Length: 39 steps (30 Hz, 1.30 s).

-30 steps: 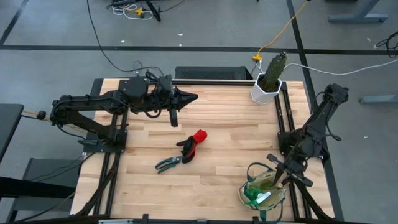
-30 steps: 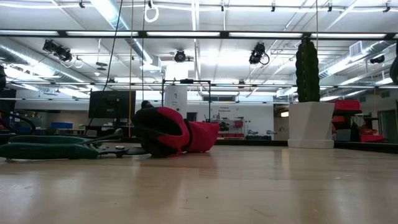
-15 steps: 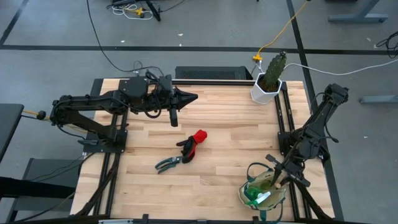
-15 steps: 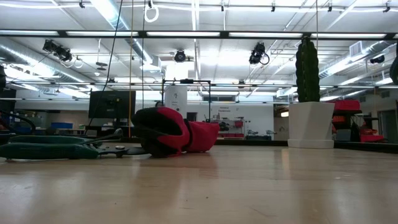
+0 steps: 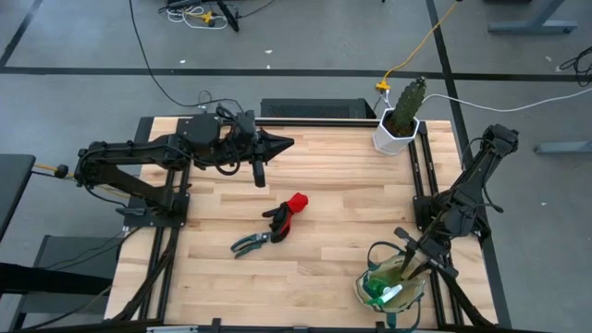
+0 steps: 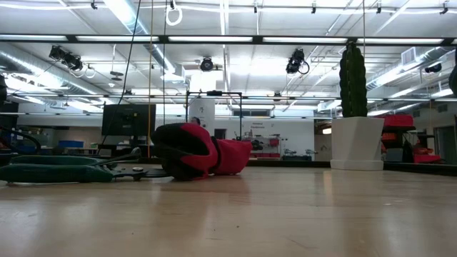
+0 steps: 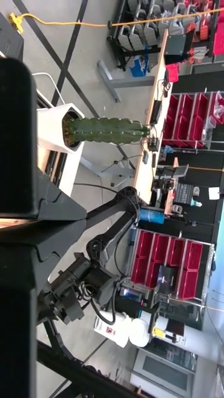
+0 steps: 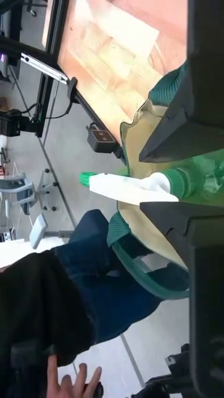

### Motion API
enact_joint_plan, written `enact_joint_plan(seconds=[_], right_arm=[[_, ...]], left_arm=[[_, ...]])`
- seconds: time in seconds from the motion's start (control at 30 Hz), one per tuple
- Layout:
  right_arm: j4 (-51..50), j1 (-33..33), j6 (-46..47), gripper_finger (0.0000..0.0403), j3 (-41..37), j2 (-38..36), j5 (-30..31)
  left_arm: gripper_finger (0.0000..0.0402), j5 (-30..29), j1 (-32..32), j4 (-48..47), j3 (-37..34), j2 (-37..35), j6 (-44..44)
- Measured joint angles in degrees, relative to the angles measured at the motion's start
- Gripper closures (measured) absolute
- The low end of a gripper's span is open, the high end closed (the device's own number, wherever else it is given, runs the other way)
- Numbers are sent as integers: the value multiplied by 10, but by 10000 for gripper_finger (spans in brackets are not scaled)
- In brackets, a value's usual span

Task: Pick & Place Garden tools in Gardening bag
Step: Put the light brown trowel into the gardening tool bag, then put the green shear scissors into the gardening tool bag

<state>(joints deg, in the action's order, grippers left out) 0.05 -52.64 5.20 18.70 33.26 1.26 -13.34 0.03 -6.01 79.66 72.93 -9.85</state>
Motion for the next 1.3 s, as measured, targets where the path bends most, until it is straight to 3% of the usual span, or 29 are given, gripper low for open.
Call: enact_joint_plan(seconds=[0.4,0.8,1.3], right_arm=[[33,0,4,217,0,-2,14],[30,11,20,206,0,-53,173],[19,149,25,206,0,-53,126]], left_arm=[[399,0,0,0,0,0,0],[399,0,0,1,0,0,1],[399,0,0,1,0,0,2]])
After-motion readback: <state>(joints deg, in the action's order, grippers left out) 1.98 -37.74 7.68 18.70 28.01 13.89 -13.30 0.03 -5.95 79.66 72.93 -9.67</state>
